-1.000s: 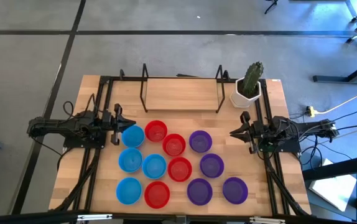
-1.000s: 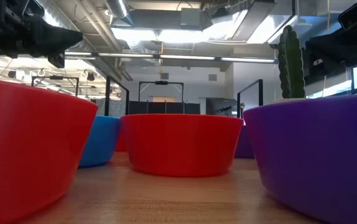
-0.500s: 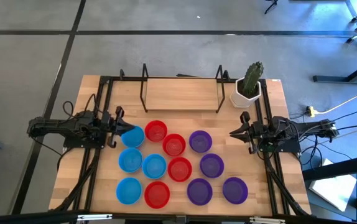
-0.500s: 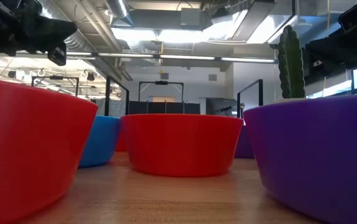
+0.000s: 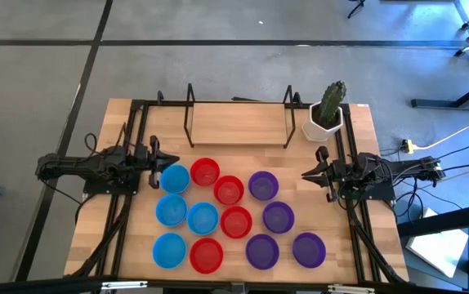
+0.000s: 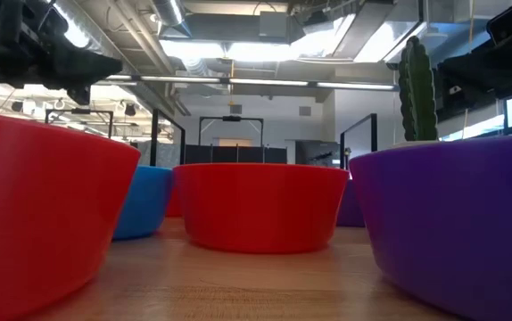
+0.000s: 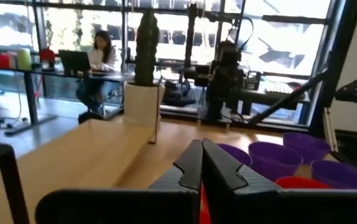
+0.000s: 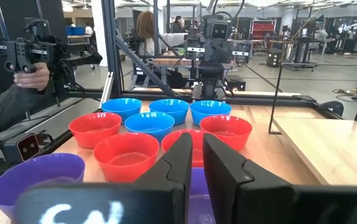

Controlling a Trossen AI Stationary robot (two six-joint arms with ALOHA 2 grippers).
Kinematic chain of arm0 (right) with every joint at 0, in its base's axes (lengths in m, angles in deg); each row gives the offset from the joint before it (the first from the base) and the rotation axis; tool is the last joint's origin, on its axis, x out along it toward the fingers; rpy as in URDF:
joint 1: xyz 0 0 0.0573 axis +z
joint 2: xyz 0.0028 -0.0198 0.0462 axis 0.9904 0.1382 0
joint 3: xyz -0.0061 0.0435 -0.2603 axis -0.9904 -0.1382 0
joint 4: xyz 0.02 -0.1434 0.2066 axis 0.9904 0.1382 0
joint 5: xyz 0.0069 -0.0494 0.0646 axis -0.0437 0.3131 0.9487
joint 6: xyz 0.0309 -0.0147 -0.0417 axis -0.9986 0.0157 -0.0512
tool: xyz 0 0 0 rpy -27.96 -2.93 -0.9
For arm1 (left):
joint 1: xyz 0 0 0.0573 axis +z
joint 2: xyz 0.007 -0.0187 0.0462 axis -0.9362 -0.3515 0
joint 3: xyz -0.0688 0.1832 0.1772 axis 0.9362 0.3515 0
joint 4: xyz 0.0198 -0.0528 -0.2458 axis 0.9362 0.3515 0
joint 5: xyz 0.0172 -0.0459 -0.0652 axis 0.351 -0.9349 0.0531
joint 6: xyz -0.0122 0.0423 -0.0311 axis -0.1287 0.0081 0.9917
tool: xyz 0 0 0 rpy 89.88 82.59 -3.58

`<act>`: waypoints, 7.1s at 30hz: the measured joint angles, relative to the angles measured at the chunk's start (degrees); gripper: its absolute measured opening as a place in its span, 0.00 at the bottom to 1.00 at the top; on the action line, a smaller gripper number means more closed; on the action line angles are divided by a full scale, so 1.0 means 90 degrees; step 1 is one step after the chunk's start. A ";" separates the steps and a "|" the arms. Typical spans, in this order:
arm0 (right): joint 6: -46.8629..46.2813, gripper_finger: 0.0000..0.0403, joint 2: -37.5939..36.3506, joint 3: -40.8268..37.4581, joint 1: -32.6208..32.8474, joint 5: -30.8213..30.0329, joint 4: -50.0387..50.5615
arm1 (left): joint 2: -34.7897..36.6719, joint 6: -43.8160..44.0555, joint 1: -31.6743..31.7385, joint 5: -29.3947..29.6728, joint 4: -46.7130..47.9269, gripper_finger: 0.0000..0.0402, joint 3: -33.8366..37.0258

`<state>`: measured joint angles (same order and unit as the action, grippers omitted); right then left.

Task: Pick & Place Mini bowls
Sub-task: Put the blue bowl on the shelf

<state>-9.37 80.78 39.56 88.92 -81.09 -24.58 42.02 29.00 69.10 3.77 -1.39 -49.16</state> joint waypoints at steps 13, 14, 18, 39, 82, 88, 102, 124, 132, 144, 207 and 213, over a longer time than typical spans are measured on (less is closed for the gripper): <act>0.0010 0.10 0.0000 0.0000 0.0000 -0.0001 -0.0001 | -0.1063 -0.0350 -0.0092 0.0170 0.1480 0.01 -0.2070; 0.0010 0.10 -0.0001 0.0000 0.0000 -0.0002 0.0000 | -0.1382 -0.0348 -0.0127 0.0361 0.1667 0.01 -0.2311; 0.0005 0.10 0.0000 0.0000 0.0001 -0.0002 -0.0001 | -0.2818 -0.0447 -0.0232 0.0718 0.2145 0.01 -0.3196; 0.0010 0.10 -0.0001 0.0000 0.0000 0.0000 0.0047 | -0.5736 0.1701 0.0262 0.0672 0.6062 0.24 -0.4323; -0.0012 0.10 -0.0001 0.0000 0.0001 0.0002 0.0045 | -0.7519 0.1932 0.1064 -0.0613 0.6220 0.60 -0.4201; -0.0013 0.10 -0.0001 0.0000 0.0000 0.0001 0.0045 | -0.7519 0.1884 0.1106 -0.0610 0.6221 0.60 -0.4201; 0.0005 0.10 -0.0001 0.0000 0.0001 0.0001 0.0045 | -0.8188 0.1901 0.1137 -0.0469 0.6169 0.60 -0.4201; 0.0009 0.10 0.0000 0.0000 0.0000 0.0002 0.0044 | -0.8475 0.1582 0.1137 0.0155 0.5983 0.04 -0.4218; 0.0010 0.10 -0.0001 -0.0001 -0.0001 0.0002 0.0044 | -0.7815 0.1501 0.1139 0.0350 0.6280 0.01 -0.4200; 0.0010 0.10 -0.0002 0.0000 -0.0001 0.0000 0.0043 | -0.5057 0.1087 0.0787 0.0022 0.4329 0.01 -0.3969; 0.0364 0.10 0.0000 0.0000 -0.0001 0.0000 0.0042 | -1.2733 -0.1536 0.4908 -0.1556 0.8019 0.01 -1.2407; 0.0353 0.10 -0.0002 0.0000 0.0000 0.0000 0.0042 | -1.3177 -0.1894 0.5059 -0.1743 0.8137 0.01 -1.2386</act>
<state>-6.19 80.76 39.56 88.92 -81.09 -24.20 -76.58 11.96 114.63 -11.92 71.84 -160.64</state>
